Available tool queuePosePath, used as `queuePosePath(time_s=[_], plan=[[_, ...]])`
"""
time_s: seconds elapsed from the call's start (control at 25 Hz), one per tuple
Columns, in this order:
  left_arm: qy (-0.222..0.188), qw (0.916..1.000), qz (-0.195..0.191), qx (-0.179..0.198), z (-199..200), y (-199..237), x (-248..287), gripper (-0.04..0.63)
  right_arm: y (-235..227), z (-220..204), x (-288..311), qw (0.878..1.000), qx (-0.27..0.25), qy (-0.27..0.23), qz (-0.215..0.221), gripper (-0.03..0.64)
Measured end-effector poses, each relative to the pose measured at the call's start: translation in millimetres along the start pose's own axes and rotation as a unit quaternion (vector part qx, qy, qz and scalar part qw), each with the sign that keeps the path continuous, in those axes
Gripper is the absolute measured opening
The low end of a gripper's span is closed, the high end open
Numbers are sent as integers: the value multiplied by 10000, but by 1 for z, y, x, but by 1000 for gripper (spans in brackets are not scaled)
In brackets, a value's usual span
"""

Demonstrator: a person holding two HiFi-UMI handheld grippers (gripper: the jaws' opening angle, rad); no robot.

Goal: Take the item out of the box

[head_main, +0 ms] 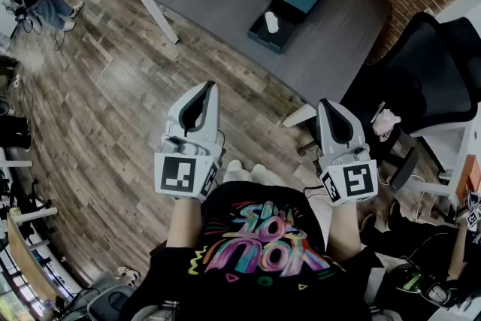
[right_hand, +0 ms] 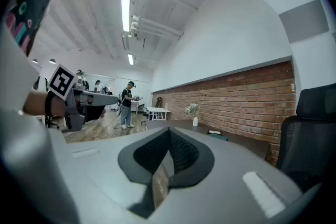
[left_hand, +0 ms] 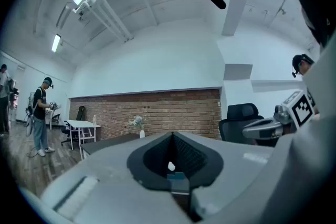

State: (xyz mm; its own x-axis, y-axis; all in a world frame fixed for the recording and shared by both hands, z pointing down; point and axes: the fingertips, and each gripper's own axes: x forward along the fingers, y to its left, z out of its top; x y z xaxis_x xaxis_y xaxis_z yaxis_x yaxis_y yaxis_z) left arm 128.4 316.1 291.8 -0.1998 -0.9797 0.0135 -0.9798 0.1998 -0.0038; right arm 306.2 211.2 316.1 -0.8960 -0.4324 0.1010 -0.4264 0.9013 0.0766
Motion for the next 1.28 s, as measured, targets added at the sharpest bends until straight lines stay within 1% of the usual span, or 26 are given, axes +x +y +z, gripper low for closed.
queuePosePath(time_s=[0.2,0.36,0.56,0.64,0.8,0.88,1.04,1.12,1.28], plan=[[36,9999,111,43,-5,-6,-6,0,-2,-5,-5,9999,77,-50,91,0],[74,9998,201,-2,-11,-8,-12,0,-1,-11,-9,9998,110,-30,139,0],[135,9990,424,-54,-17,5,-17,0,8,-20,6,9990,161,111,394,2],[177,9987,468,-66,-21,13,-13,0,8,-21,15,9989,172,137,424,0],[291,9980,542,-140,-27,34,4,0,6,-22,43,9986,196,165,457,1],[238,9981,535,-177,-24,46,16,0,6,-20,60,9985,189,160,480,1],[276,9976,618,-118,-18,84,46,0,1,-12,105,9986,192,126,480,2],[226,9980,584,-122,-15,103,64,0,-3,-10,130,9987,202,145,447,2],[102,9991,394,-100,-9,137,104,0,-11,0,176,9991,189,155,339,2]])
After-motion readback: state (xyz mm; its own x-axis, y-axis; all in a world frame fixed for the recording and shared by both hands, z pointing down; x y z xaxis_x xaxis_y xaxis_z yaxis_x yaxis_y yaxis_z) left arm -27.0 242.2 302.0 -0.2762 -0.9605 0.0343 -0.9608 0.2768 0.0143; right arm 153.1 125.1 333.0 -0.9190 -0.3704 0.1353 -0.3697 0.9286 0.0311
